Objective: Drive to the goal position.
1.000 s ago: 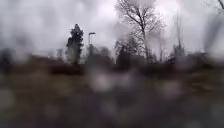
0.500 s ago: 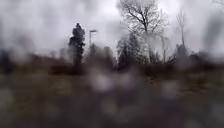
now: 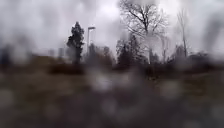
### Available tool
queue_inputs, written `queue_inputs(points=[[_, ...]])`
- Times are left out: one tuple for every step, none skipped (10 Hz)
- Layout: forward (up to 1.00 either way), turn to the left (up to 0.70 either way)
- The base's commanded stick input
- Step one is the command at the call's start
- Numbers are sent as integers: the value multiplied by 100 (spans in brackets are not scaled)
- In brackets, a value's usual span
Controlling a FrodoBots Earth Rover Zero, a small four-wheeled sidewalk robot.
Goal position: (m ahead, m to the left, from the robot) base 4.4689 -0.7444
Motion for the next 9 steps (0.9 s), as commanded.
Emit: queue_inputs(points=[[100,0],[100,0],[100,0],[100,0],[100,0],[100,0],[100,0],[100,0],[100,0]])
